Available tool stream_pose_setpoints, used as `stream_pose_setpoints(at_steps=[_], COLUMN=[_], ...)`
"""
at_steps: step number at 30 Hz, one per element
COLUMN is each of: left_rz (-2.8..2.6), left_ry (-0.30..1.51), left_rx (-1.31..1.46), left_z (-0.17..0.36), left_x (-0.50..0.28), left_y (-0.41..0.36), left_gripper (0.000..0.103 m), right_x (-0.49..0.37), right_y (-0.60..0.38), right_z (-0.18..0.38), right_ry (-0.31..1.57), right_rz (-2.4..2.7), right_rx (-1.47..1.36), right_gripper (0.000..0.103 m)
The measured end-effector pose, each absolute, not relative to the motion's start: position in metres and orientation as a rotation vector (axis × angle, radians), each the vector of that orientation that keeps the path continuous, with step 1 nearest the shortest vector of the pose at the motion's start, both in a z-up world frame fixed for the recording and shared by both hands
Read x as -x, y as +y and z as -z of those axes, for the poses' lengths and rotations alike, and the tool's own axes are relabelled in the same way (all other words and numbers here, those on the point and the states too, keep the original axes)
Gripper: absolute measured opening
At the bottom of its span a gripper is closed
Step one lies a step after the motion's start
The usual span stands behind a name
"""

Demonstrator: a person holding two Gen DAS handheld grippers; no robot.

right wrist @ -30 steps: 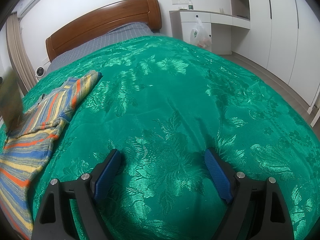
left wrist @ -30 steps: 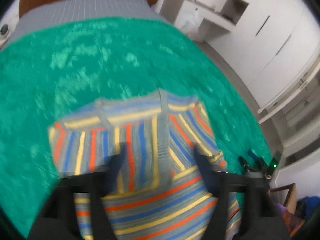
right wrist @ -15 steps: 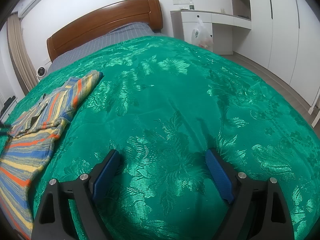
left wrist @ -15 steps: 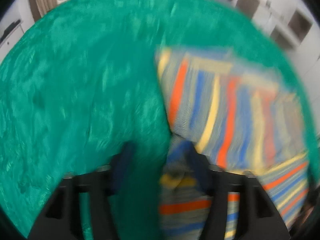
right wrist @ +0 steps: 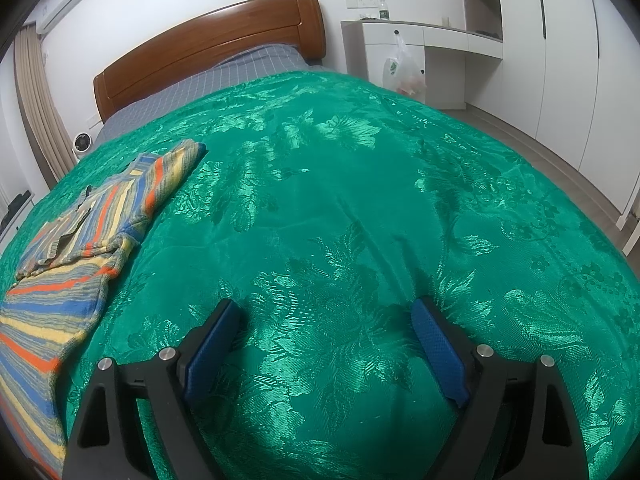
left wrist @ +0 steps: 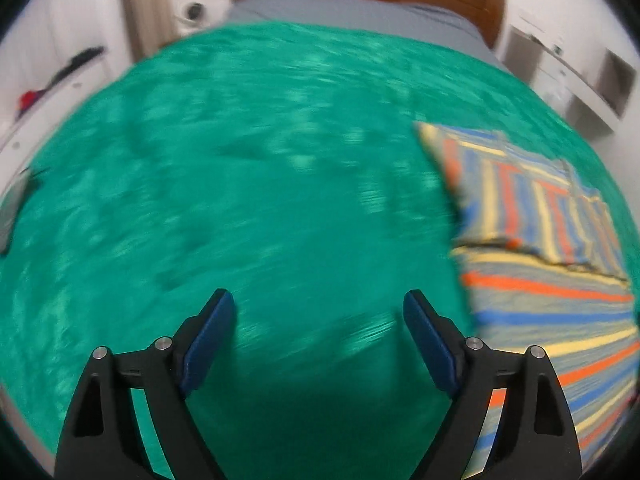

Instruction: Fold small clothes

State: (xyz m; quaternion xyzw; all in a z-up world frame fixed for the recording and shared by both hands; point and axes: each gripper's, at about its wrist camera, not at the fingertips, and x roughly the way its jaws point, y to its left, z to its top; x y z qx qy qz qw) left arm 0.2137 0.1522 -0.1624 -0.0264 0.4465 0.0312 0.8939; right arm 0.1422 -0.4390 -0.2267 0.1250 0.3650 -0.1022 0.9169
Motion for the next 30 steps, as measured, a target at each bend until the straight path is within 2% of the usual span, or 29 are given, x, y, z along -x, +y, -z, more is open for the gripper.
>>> stream_pose_setpoints(at_steps=[6, 13, 30], left_rz=[-0.132, -0.084, -0.065], left_ry=[0.865, 0.765, 0.722], left_rx=[0.061, 0.106, 0.136], left_z=[0.207, 0.214, 0.215], left_x=[-0.192, -0.186, -0.18], left_y=[0.187, 0.192, 0.194], left_gripper=[0.102, 0.102, 0.102], right_x=[-0.143, -0.142, -0.143], right_y=[-0.44, -0.44, -0.439], right_z=[0.227, 0.226, 0.227], right_ry=[0.749, 0.743, 0.75], right_rz=[0.208, 0.203, 0.207], right_rx=[-0.259, -0.264, -0.255], right_gripper=[0.088, 0.088, 0.088])
